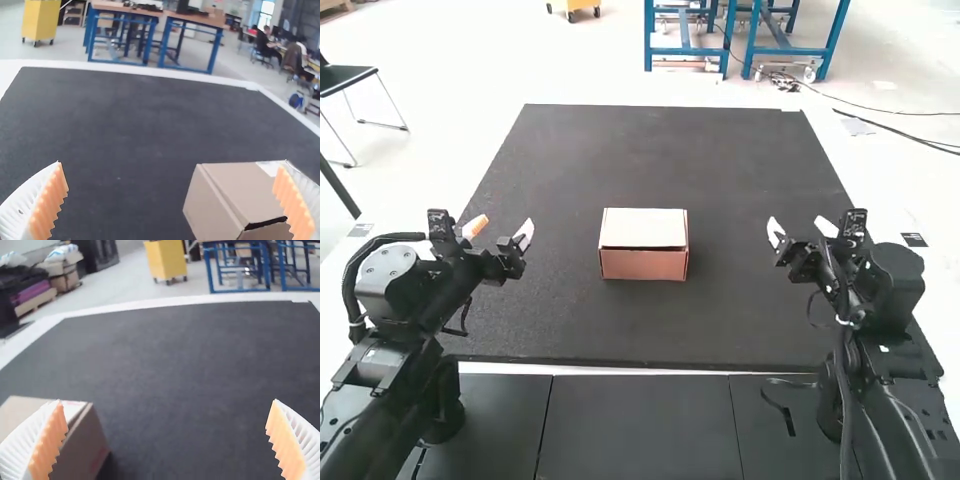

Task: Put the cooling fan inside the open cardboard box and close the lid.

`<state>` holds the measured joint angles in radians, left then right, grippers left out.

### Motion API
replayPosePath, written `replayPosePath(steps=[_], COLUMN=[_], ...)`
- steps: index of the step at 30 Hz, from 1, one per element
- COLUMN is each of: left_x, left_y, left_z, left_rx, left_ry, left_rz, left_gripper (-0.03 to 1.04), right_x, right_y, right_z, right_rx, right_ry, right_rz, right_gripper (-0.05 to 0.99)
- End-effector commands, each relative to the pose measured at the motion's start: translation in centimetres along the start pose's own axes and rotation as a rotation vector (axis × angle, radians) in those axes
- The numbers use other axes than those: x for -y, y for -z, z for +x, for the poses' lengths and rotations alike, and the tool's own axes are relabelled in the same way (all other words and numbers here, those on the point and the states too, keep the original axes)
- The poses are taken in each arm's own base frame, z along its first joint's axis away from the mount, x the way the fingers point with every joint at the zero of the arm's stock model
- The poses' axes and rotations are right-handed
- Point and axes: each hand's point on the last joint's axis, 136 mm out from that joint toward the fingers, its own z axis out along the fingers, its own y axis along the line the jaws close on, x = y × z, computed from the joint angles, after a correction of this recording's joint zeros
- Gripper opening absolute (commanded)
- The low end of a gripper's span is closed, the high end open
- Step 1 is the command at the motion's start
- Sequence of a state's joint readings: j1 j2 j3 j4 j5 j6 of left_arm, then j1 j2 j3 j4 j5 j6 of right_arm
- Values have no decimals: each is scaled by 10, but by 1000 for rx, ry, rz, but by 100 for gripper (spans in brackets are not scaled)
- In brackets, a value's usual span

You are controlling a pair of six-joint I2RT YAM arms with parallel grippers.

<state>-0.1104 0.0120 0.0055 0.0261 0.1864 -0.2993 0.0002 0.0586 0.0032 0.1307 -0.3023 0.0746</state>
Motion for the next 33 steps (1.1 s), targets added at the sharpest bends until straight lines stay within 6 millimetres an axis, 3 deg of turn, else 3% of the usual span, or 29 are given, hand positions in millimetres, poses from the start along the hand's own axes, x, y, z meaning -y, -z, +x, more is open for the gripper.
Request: replayPosePath(steps=[1,2,7,15,21,33], left_x=[-2,-3,-2,-3,-3,-3], left_y=[1,1,1,1,1,1], left_z=[-2,-2,-3,-2,-3,-3], left_rx=[16,16,18,16,18,18], left_ry=[-21,-25,-29,-31,-32,-32], left_rz=[-10,-11,-10,-10,-11,-11], left_gripper=[96,96,96,96,97,97], right_x=[-3,-2,1,12,40,72], right_y=[5,3,4,4,9,19], right_z=[-11,1,14,17,15,9], right_rx=[51,3,-52,-61,-54,-37], right_ry=[41,30,93,92,92,89], right_rz=[-19,-17,-1,57,215,371], right_gripper=[91,91,91,91,91,91])
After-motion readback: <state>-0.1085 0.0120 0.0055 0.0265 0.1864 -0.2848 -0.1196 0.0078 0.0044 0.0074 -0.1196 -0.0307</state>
